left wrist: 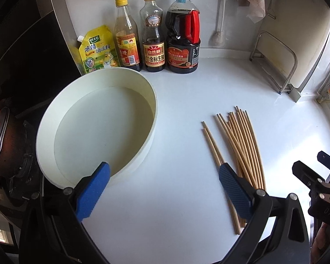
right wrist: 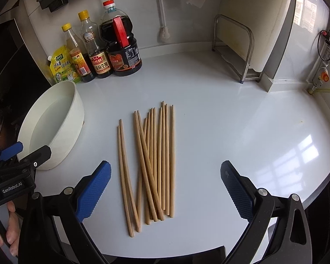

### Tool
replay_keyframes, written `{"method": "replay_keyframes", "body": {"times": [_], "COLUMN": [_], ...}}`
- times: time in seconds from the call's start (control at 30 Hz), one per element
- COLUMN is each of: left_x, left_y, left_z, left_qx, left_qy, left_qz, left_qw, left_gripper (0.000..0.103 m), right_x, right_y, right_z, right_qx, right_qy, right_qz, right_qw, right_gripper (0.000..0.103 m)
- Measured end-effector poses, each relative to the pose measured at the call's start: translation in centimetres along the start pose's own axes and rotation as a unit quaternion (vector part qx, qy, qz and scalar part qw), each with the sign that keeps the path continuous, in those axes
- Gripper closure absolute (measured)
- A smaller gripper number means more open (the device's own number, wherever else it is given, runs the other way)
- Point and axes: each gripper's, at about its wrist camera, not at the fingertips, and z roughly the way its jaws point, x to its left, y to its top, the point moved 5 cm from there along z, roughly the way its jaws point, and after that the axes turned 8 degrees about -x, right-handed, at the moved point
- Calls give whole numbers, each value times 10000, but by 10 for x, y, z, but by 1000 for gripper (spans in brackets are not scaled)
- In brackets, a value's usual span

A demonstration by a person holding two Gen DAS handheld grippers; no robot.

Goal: Organize utensils
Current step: 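Lower the left tool onto one wooden chopstick and close it while the right tool grasps another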

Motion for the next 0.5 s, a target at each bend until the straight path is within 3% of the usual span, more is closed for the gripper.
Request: {"method": "replay_keyframes", "body": {"times": [0.17, 0.3, 0.5], "left_x": [-10, -15, -29], "left_y": [-10, -28, -47], "left_z": [6, 23, 43], "left_qx": [-210, 58, 242], "left_qy": [350, 679, 845], "left_qz": [-285, -559, -648], "left_qw": [9988, 9961, 9940], "left_gripper": [6, 6, 6], "right_x": [-22, -42, -51], "right_y": [-6, -12, -24], "right_z": [22, 45, 76], "right_qx": [-49, 75, 317], "right_qy": [152, 347, 552], "right_qz": [-335, -371, -377], "right_qw": [9993, 9987, 9973], "right_gripper": [8, 8, 8]}}
